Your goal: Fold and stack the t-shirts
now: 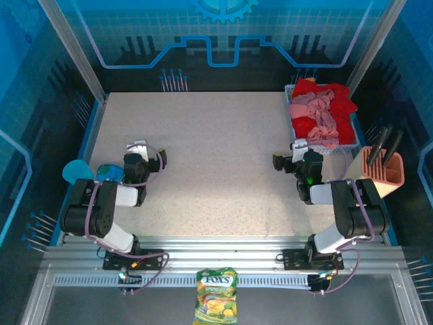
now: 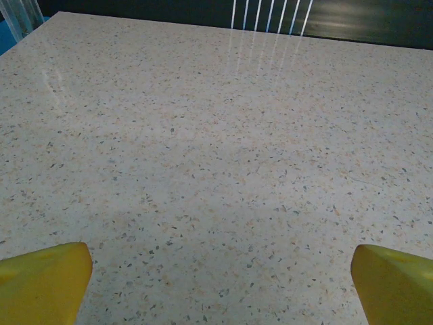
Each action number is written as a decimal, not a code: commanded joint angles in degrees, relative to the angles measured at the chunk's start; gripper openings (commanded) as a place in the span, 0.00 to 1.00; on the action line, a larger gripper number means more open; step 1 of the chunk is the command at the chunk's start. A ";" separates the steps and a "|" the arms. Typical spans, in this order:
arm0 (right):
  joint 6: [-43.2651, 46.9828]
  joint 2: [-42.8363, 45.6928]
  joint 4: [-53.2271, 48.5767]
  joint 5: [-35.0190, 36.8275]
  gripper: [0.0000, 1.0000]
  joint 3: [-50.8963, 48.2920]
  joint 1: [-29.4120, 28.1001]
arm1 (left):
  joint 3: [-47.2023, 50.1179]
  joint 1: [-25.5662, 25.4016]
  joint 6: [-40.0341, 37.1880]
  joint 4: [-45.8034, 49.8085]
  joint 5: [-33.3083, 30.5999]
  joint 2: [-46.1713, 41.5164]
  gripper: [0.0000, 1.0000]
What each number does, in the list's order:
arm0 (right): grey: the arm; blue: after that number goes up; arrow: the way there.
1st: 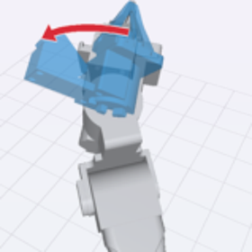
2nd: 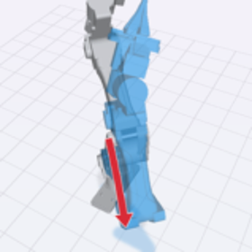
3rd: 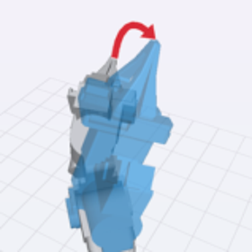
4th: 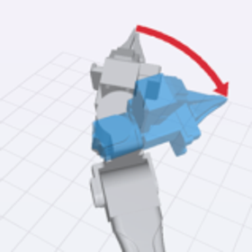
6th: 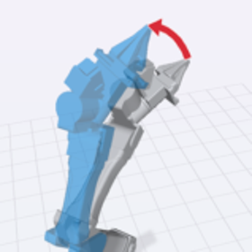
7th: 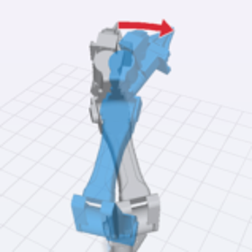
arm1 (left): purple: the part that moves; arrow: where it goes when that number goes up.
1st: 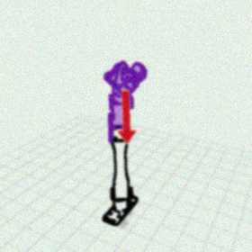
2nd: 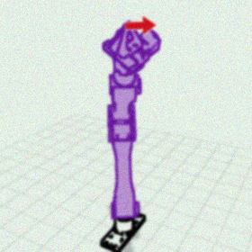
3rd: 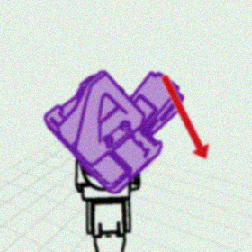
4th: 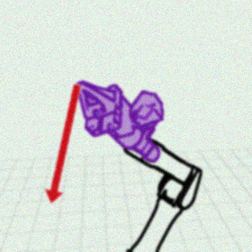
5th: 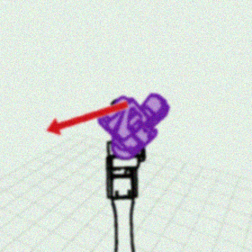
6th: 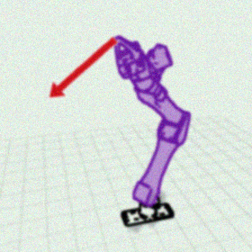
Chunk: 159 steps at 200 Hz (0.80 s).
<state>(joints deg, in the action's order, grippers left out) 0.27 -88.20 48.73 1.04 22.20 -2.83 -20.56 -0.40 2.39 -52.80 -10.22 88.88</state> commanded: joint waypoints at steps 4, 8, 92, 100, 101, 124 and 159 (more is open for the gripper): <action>0.47 -0.04 1.59 -0.16 1.00 0.96 -0.10 | -1.14 -0.47 -1.74 0.00 1.87 -0.08 0.99; 0.44 0.00 1.63 -0.16 1.00 0.91 -0.07 | -1.29 -0.47 -1.98 0.14 2.60 -0.11 0.99; 0.34 -0.04 1.63 -0.25 1.00 0.99 -0.03 | -1.68 -0.38 -2.00 0.95 3.20 -0.11 0.99; 0.41 -0.04 1.63 -0.29 1.00 0.92 -0.06 | -1.65 -0.47 -2.04 0.82 3.04 -0.11 0.99; 0.42 -0.04 1.63 -0.27 1.00 0.92 -0.06 | -1.62 -0.47 -2.04 0.83 2.98 -0.11 0.99; 0.35 -0.04 1.50 -0.33 1.00 1.03 -0.04 | -1.33 -0.52 -1.69 0.39 1.60 -0.11 0.99; 0.63 -0.03 1.54 0.16 1.00 1.01 -0.21 | -1.33 -0.56 -1.69 0.38 1.60 -0.11 0.99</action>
<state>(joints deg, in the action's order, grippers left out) 0.27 -88.20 48.73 1.04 22.20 -2.83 -21.08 -0.45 1.32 -52.16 -8.14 88.88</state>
